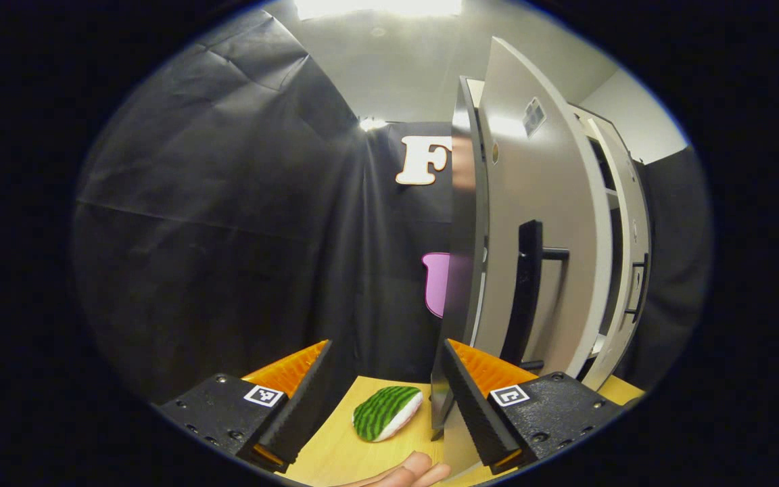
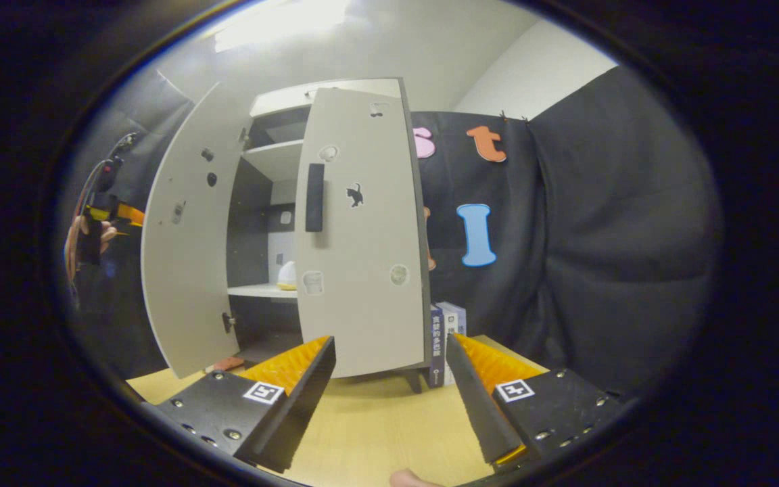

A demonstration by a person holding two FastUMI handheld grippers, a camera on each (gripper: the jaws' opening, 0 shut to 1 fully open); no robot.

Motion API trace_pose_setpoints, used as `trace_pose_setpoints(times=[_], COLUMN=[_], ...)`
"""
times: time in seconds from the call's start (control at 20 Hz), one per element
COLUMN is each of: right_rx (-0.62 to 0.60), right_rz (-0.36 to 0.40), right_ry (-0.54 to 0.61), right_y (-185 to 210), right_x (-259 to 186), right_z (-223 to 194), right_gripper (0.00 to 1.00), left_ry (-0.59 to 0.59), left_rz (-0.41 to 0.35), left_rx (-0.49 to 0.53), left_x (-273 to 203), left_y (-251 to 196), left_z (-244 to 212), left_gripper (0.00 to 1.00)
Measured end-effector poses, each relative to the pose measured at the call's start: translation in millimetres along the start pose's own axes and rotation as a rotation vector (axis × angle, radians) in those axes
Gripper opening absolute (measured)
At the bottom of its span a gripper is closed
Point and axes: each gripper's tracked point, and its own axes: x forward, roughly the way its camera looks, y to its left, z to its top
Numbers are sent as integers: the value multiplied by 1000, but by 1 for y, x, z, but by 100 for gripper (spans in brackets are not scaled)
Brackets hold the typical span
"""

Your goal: Grab one shoe with the right hand and put it into the shoe cabinet, grab the other shoe with the left hand and put it into the shoe cabinet; then close the right door with the right hand and the left door with the left hand.

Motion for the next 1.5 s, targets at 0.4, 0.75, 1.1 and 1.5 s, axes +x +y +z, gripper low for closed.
trace_pose_setpoints(times=[0.4, 0.75, 1.1, 1.5], right_rx=[51, -3, -34, -7], right_rz=[33, 37, 43, 5], right_ry=[-40, -23, -17, -38], right_y=[-8, -5, -7, -29], right_x=[-14, -16, -23, -36], right_z=[16, 16, 18, 28], right_gripper=[98, 98, 98, 98], left_ry=[60, 98, 111, 171], left_rz=[-23, -140, -182, -261], left_rx=[-22, -98, -48, -133], left_x=[14, 11, 31, 65], left_y=[-21, -79, -140, -240], left_z=[-7, -15, -19, -58], left_gripper=[87, 87, 92, 89])
